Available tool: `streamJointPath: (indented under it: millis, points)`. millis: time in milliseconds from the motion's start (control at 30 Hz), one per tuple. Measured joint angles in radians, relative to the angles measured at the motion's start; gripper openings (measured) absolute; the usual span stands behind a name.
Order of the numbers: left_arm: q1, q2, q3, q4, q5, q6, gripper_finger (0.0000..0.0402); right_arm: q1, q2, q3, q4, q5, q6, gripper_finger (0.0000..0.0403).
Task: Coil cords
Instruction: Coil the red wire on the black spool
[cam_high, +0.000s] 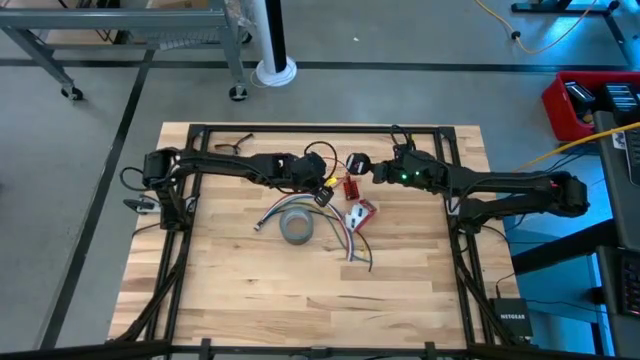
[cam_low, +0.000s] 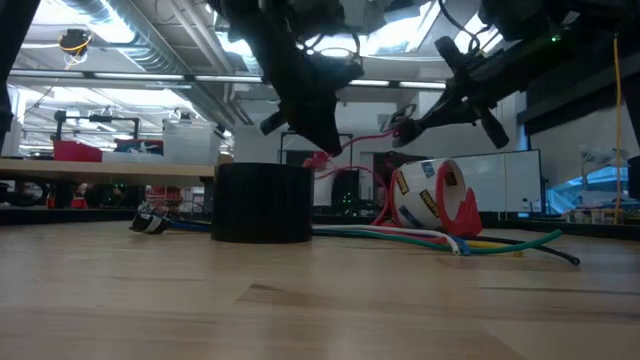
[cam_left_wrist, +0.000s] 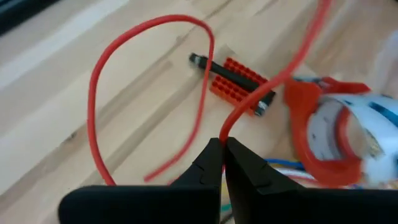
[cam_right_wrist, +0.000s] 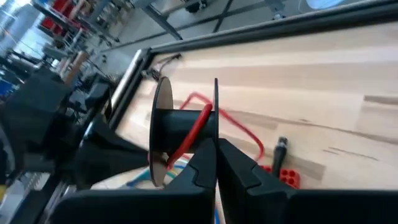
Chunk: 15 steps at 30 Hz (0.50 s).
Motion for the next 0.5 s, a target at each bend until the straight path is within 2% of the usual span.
streamJointPath:
  millis: [233,500]
  points:
    - [0.044,0.001,-0.054,0.15,-0.004,0.058,0.0001,0.0,0.002,0.0,0.013,-0.143,-0.003,0.0005]
    - [0.125,0.001,-0.054,0.203,0.001,0.085,0.0001,0.0,0.045,0.0,0.004,-0.253,0.0,0.0005]
